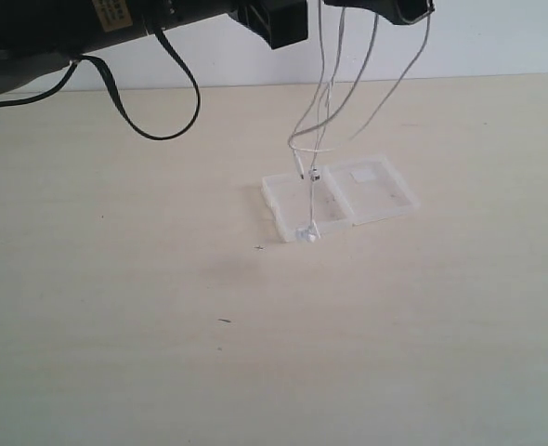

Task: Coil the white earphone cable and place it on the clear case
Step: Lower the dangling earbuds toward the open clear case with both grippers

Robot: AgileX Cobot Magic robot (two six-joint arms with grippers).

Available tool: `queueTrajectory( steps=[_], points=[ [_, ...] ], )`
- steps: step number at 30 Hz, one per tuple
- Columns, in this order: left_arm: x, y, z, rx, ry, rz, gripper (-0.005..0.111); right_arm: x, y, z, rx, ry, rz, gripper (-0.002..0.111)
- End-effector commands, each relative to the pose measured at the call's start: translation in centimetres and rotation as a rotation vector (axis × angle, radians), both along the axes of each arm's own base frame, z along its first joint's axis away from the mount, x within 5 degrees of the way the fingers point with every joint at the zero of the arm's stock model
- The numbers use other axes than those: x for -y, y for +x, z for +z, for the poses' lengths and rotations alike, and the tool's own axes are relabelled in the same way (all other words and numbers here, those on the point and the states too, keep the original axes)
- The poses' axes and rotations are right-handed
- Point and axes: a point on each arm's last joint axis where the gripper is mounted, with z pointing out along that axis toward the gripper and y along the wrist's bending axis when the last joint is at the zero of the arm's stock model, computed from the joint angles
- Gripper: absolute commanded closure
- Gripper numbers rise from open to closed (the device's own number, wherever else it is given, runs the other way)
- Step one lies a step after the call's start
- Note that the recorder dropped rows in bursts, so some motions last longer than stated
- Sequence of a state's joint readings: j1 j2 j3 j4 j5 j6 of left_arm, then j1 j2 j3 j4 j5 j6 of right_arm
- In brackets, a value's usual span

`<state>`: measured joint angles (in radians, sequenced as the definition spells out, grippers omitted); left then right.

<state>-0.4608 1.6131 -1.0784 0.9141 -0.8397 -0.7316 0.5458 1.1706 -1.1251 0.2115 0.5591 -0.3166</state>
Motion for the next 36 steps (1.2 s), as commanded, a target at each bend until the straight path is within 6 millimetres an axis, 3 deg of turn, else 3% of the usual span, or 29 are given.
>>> queueTrajectory(
  steps=[1,12,18,20,36],
  points=[
    [-0.2,-0.2,0.9,0.019,-0.033,-0.007,0.107,-0.3,0.5,-0.5,-0.005,-0.014,0.0,0.015],
    [-0.2,-0.2,0.9,0.023,-0.032,-0.007,0.107,0.2,-0.3,0.4,0.028,0.0,0.0,0.083],
    [-0.2,-0.2,0.9,0.04,-0.023,-0.004,0.107,0.5,-0.7,1.0,0.048,0.013,-0.001,0.104],
    [-0.2,-0.2,0.9,0.04,-0.023,-0.004,0.107,0.6,-0.8,1.1,0.054,0.016,-0.001,0.108],
    [-0.2,-0.2,0.9,0.04,-0.024,-0.005,0.107,2.4,-1.6,2.6,0.188,-0.065,-0.074,0.108]
  ],
)
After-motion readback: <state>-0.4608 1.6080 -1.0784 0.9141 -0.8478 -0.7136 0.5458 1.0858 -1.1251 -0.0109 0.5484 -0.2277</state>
